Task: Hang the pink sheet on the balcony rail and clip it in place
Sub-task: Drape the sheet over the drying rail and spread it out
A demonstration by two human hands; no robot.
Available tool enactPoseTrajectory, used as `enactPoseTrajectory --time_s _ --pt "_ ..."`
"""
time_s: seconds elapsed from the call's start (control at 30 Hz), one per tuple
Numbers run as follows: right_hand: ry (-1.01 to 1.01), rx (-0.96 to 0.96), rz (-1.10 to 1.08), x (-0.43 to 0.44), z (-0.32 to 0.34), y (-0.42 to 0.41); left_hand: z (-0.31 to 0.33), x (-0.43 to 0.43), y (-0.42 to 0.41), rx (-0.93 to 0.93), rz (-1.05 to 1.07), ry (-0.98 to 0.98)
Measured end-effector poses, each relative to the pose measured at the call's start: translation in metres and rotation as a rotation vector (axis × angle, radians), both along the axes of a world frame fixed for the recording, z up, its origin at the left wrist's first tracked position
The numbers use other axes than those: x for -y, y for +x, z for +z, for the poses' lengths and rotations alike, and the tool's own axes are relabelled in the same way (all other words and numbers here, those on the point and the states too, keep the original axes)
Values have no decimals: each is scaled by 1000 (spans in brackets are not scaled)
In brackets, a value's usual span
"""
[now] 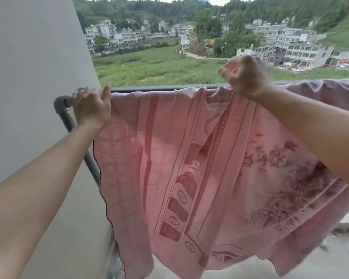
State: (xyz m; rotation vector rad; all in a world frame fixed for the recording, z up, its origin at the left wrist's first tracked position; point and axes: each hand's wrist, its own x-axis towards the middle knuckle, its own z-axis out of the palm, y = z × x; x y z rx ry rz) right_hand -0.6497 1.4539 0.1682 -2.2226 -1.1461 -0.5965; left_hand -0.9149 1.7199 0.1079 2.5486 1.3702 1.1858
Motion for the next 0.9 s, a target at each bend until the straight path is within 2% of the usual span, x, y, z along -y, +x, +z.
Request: enactPoseTrajectory --time_s 0.1,0.2,0.27,0.3,0.43,0.53,0.63,0.7,0.77,0.83,0.9 --pt "-150 99 236 -4 -27 -40 -33 14 -10 171 -50 98" --pt "-53 159 217 -9 -42 -48 -43 28 -6 554 -41 -145" --pt "63 110 239 -12 -43 -46 -38 28 -4 779 -56 -341" --pt "98 80 238 -15 -41 -46 -35 25 -5 842 -91 -378" --pt "119 28 119 -22 -13 -31 -5 11 -16 819 -139 -390" --pt "130 -9 -137 -36 37 1 40 -3 -16 815 -71 -353" --pt "77 -5 -346 -56 61 43 73 -28 -17 828 47 -433" --pt "42 -66 -291 -68 52 36 67 -71 -18 834 159 -475" --pt "-85 -63 -56 -78 35 -9 45 -101 -16 801 185 -499" --pt "-200 -36 158 -82 18 -54 33 -82 -21 797 169 -508" --pt "-296 -50 282 -90 -2 -82 35 -59 -28 866 120 -496"
